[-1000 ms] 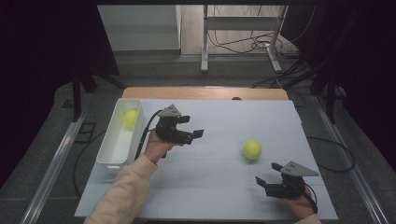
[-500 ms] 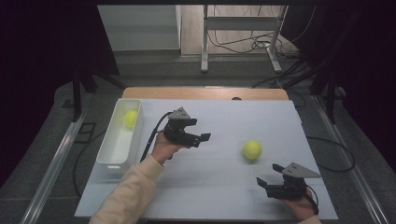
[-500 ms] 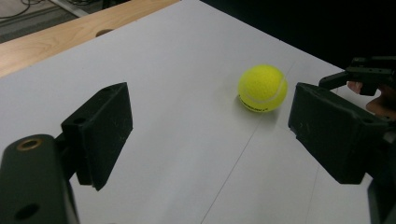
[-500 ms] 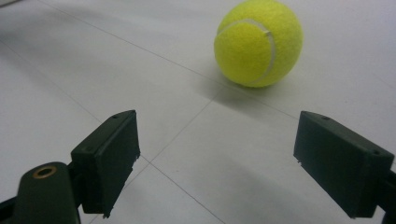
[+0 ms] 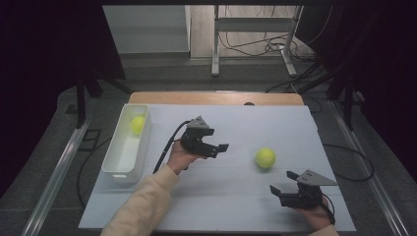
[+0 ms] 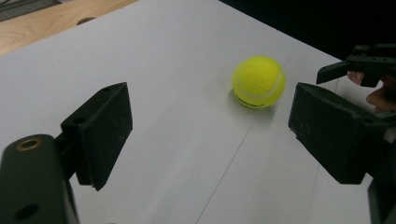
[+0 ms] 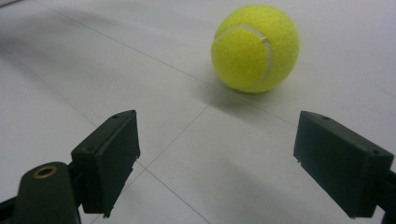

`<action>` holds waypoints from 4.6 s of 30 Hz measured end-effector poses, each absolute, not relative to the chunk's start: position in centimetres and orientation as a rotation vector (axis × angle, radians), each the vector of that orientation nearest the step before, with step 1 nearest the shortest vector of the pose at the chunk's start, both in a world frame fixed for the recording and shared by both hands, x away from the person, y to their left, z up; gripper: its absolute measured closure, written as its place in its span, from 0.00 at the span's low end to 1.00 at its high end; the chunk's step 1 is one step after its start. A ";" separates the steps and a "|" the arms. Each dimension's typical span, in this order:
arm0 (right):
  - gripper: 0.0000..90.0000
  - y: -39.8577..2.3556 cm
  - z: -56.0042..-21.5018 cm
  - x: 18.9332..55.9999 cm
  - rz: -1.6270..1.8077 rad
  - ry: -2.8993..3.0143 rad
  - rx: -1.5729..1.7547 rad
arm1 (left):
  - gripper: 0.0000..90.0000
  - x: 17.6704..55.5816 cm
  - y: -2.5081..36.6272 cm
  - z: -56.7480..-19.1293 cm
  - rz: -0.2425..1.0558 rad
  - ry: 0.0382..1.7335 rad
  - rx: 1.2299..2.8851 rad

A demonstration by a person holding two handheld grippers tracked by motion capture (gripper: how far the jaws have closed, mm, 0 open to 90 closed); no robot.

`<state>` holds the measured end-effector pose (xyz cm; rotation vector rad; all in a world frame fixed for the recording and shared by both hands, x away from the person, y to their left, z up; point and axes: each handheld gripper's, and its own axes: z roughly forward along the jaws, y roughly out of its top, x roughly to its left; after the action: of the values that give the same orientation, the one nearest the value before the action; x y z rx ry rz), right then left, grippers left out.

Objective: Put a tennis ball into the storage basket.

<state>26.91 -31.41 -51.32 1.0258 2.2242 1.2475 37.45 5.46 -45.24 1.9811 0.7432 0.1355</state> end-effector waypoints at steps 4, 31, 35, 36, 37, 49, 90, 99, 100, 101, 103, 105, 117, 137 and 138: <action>0.16 -31.3 -51.4 26.9 1.238 2.234 1.018 | 0.16 37.7 4.8 -45.6 0.124 0.738 1.992; 0.17 -31.5 -51.5 26.8 1.242 2.232 1.029 | 0.15 38.1 1.7 -46.5 0.087 0.690 2.059; 0.17 -31.4 -51.5 26.8 1.235 2.235 1.027 | 0.15 38.2 1.1 -46.6 0.079 0.686 2.066; 0.17 -31.4 -51.5 26.8 1.234 2.235 1.027 | 0.15 38.2 1.0 -46.6 0.081 0.684 2.071; 0.17 -31.4 -51.5 26.8 1.234 2.235 1.026 | 0.15 38.2 0.8 -46.7 0.080 0.681 2.079; 0.17 -31.5 -51.5 26.9 1.233 2.236 1.028 | 0.15 38.5 -1.1 -47.1 0.072 0.661 2.096; 0.17 -31.3 -51.6 27.0 1.234 2.247 1.017 | 0.11 39.4 -6.1 -49.0 0.028 0.634 2.159; 0.17 -31.4 -51.6 27.0 1.232 2.242 1.018 | 0.11 39.6 -7.0 -49.1 0.021 0.620 2.164; 0.17 -31.4 -51.6 27.0 1.233 2.240 1.021 | 0.11 39.6 -7.1 -49.2 0.018 0.622 2.161; 0.17 -31.4 -51.6 27.0 1.233 2.240 1.022 | 0.11 39.6 -7.2 -49.2 0.014 0.621 2.160; 0.17 -31.4 -51.6 27.0 1.228 2.244 1.019 | 0.11 39.7 -7.3 -49.3 0.011 0.620 2.161; 0.17 -31.3 -51.6 27.0 1.224 2.247 1.018 | 0.11 39.7 -7.5 -49.3 0.010 0.618 2.164; 0.17 -31.3 -51.6 27.1 1.220 2.247 1.022 | 0.10 40.3 -8.8 -49.9 -0.010 0.605 2.178; 0.17 -31.3 -51.7 27.1 1.226 2.254 1.014 | 0.11 41.1 -11.1 -51.3 -0.026 0.606 2.251; 0.17 -31.3 -51.7 27.1 1.226 2.254 1.014 | 0.11 41.2 -11.1 -51.3 -0.025 0.610 2.256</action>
<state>27.11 -31.32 -51.69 1.0139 2.2538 1.2257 41.17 -11.13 -51.27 2.2555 0.6096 -0.0249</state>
